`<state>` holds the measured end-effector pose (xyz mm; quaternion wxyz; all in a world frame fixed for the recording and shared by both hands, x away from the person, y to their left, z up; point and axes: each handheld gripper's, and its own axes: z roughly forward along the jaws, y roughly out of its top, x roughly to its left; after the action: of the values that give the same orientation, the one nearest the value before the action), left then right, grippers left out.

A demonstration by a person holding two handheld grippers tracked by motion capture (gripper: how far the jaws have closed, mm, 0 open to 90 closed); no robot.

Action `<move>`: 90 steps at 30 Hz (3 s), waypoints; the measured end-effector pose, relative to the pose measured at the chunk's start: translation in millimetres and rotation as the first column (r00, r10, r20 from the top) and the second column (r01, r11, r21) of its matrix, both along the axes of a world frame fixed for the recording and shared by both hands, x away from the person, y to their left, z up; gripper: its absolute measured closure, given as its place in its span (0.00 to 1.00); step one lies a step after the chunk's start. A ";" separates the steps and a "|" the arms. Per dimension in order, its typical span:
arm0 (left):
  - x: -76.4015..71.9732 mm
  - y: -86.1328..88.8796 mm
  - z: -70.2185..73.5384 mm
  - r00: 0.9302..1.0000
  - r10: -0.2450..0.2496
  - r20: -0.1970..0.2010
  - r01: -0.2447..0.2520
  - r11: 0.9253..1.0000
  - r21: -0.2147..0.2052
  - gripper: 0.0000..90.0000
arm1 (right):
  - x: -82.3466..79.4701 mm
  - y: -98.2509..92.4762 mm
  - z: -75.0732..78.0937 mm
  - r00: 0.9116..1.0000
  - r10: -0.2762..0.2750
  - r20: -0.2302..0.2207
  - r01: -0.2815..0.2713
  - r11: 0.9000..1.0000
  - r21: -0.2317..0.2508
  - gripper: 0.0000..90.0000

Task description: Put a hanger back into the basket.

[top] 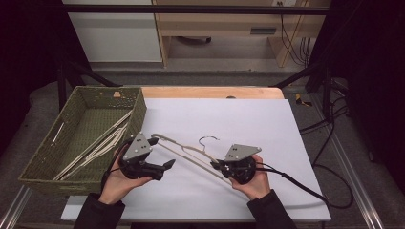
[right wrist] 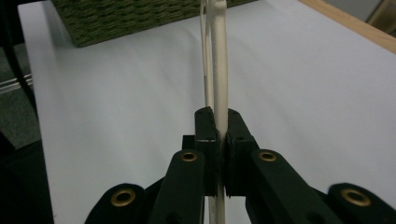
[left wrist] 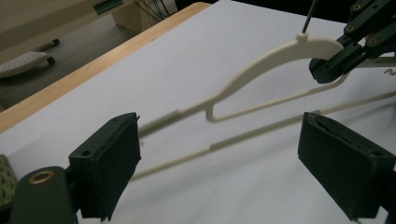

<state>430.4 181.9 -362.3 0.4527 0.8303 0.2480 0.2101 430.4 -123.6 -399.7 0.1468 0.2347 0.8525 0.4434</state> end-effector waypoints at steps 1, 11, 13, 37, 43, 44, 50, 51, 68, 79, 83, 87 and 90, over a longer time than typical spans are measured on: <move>0.4 -3.1 -1.1 1.000 -0.009 -0.002 0.009 1.000 0.005 0.14 | -1.5 3.9 -0.5 1.000 0.015 -0.002 -0.015 1.000 -0.006 0.97; 4.6 -25.4 -19.0 0.988 -0.137 -0.066 0.144 0.982 0.119 0.29 | -14.0 26.5 1.1 0.983 0.179 -0.038 -0.179 0.984 0.020 0.97; 4.4 -28.7 -21.8 0.985 -0.159 -0.074 0.168 0.976 0.139 0.40 | -16.3 27.8 2.7 0.979 0.199 -0.038 -0.198 0.980 0.018 0.97; -12.9 -52.4 -23.3 0.975 -0.166 -0.146 0.192 0.962 0.192 0.96 | -12.3 10.1 12.7 0.995 0.072 0.068 -0.071 0.997 -0.024 0.65; -10.0 -43.2 -20.8 0.982 -0.115 -0.150 0.134 0.984 0.120 0.96 | -11.2 -1.7 16.4 0.994 0.002 0.110 -0.005 1.000 0.029 0.43; -10.2 -42.3 -19.7 0.983 -0.110 -0.149 0.127 0.985 0.112 0.96 | -10.3 -5.6 16.4 0.994 -0.015 0.107 0.010 0.999 0.050 0.39; -11.8 -35.8 -13.2 0.991 -0.048 -0.126 0.058 0.995 0.079 0.96 | -5.1 -28.4 15.3 0.990 -0.104 0.093 0.092 0.988 0.122 0.29; -11.2 -33.4 -11.6 0.991 -0.044 -0.126 0.053 0.996 0.070 0.96 | -4.8 -32.7 15.4 0.989 -0.114 0.089 0.101 0.985 0.139 0.30; -24.8 -4.3 59.8 1.000 0.009 -0.018 -0.010 0.998 -0.062 0.96 | -10.1 -107.9 3.7 0.949 -0.316 -0.010 0.304 0.902 0.306 0.17; -14.3 43.1 105.8 0.991 0.089 0.100 -0.086 0.995 -0.041 0.95 | -11.4 -123.0 -1.2 0.932 -0.362 -0.020 0.350 0.883 0.313 0.16; -7.5 71.0 112.9 0.982 0.140 0.130 -0.135 0.990 -0.043 0.95 | -11.2 -126.1 -1.7 0.928 -0.371 -0.024 0.359 0.879 0.314 0.15; 2.0 100.2 115.8 0.969 0.205 0.136 -0.198 0.978 -0.060 0.95 | -11.6 -128.1 -2.4 0.927 -0.375 -0.022 0.363 0.877 0.316 0.15; 8.9 119.3 113.9 0.960 0.246 0.134 -0.238 0.969 -0.071 0.95 | -11.6 -129.5 -2.7 0.928 -0.372 -0.022 0.360 0.879 0.312 0.14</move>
<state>439.3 301.2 -248.4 0.4623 0.7642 0.3204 0.3158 418.8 -253.1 -402.4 0.2055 0.4031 0.7092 0.5406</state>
